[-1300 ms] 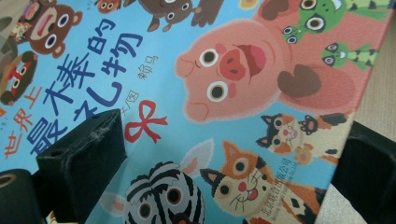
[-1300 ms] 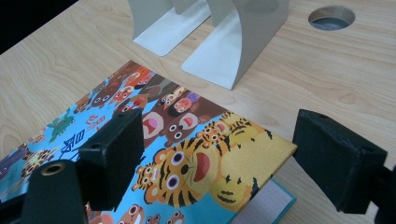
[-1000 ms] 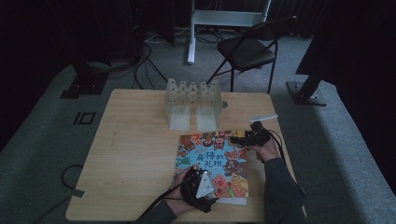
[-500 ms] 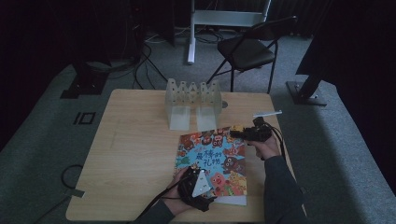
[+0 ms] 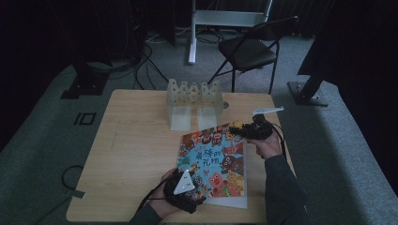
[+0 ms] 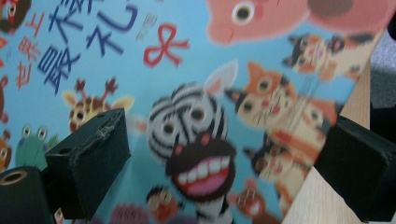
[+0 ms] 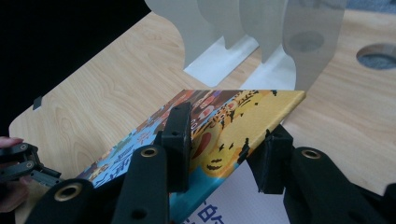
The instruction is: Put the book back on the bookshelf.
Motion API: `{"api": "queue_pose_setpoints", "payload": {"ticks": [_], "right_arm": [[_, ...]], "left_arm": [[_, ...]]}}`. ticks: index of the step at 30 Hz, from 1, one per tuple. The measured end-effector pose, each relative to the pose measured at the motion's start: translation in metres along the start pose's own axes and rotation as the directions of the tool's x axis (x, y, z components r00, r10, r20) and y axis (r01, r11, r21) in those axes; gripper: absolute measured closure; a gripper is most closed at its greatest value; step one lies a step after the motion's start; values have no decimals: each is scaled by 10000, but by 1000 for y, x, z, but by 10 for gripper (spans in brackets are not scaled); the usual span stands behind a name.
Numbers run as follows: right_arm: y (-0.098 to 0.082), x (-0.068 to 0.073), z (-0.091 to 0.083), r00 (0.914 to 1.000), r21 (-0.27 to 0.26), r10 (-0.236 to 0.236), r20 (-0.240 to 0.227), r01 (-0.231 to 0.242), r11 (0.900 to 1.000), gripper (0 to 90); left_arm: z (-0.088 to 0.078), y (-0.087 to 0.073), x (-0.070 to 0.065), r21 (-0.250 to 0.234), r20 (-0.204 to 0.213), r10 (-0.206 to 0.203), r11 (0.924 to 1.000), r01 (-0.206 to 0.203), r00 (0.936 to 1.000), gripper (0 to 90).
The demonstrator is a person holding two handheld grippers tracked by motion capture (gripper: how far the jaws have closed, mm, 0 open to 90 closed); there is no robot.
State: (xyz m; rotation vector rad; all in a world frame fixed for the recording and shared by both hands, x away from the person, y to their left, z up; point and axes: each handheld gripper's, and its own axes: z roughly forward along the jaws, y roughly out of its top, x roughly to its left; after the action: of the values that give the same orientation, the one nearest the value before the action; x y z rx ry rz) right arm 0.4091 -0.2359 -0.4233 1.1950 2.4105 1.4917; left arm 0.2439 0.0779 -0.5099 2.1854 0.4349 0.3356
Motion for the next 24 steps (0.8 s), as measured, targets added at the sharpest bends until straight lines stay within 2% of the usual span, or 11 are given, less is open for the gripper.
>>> {"api": "queue_pose_setpoints", "payload": {"ticks": [9, 13, 15, 19, 24], "right_arm": [[8, 24, -13, 9982, -336, -482, 352, 494, 9982, 647], [12, 32, -19, 9972, -531, -604, 446, 628, 9966, 662], [14, 34, -23, 9969, -677, -602, 499, 635, 9957, 673], [17, 39, -32, 9965, -947, -578, 612, 634, 9935, 695], [20, 46, -42, 9950, -1245, -663, 741, 752, 9894, 717]], "left_arm": [[-11, -11, 5, -43, 396, -230, 9997, 231, 9990, 66], [-16, -16, 8, 17, 398, -251, 9997, 250, 9989, 66], [-19, -18, 11, -60, 410, -451, 9989, 454, 9981, 66], [-27, -22, 21, -162, 101, -801, 9966, 803, 9967, 66], [-35, -25, 37, -539, -152, -1384, 9890, 1374, 9903, 67]]}}
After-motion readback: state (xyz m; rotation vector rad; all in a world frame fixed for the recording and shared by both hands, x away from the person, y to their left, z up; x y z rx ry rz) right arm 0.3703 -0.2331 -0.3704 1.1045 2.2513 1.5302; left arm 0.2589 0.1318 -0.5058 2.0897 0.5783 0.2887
